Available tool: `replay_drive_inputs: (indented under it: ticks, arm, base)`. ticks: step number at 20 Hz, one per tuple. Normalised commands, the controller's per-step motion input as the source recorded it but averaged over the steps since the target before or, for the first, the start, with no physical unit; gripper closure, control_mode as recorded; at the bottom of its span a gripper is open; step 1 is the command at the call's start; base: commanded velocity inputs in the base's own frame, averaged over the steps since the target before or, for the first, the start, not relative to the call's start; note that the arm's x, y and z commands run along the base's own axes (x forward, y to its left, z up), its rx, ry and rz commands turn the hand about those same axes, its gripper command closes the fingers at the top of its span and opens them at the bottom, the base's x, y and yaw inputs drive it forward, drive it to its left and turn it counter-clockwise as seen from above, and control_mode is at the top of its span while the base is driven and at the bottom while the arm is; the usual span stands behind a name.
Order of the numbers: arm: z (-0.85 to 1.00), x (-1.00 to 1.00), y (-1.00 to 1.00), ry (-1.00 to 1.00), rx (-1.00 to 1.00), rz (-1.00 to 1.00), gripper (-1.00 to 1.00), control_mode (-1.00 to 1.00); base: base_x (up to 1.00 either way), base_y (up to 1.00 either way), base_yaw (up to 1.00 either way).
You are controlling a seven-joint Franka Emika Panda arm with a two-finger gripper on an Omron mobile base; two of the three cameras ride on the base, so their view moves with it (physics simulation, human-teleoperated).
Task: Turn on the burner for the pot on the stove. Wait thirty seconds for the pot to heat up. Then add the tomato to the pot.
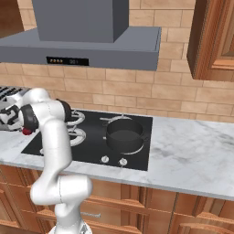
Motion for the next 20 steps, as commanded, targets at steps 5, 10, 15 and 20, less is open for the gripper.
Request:
replay_drive_inputs:
  ticks: [5, 10, 15, 20]
  arm:
    - [-0.21, -0.01, 0.00, 0.00, -0.03, 0.00, -1.00, -1.00]
    - [-0.18, -0.06, -0.03, 0.00, -0.02, 0.00, 1.00, -1.00]
    - [-0.13, 0.00, 0.00, 0.03, 0.00, 0.00, 1.00, -1.00]
    - [0.44, -0.24, -0.11, 0.01, 0.03, -0.03, 1.00, -1.00]
  base:
    - [0.00, 0.00, 0.00]
    - [0.00, 0.00, 0.00]
    - [0.00, 0.00, 0.00]
    - [0.00, 0.00, 0.00]
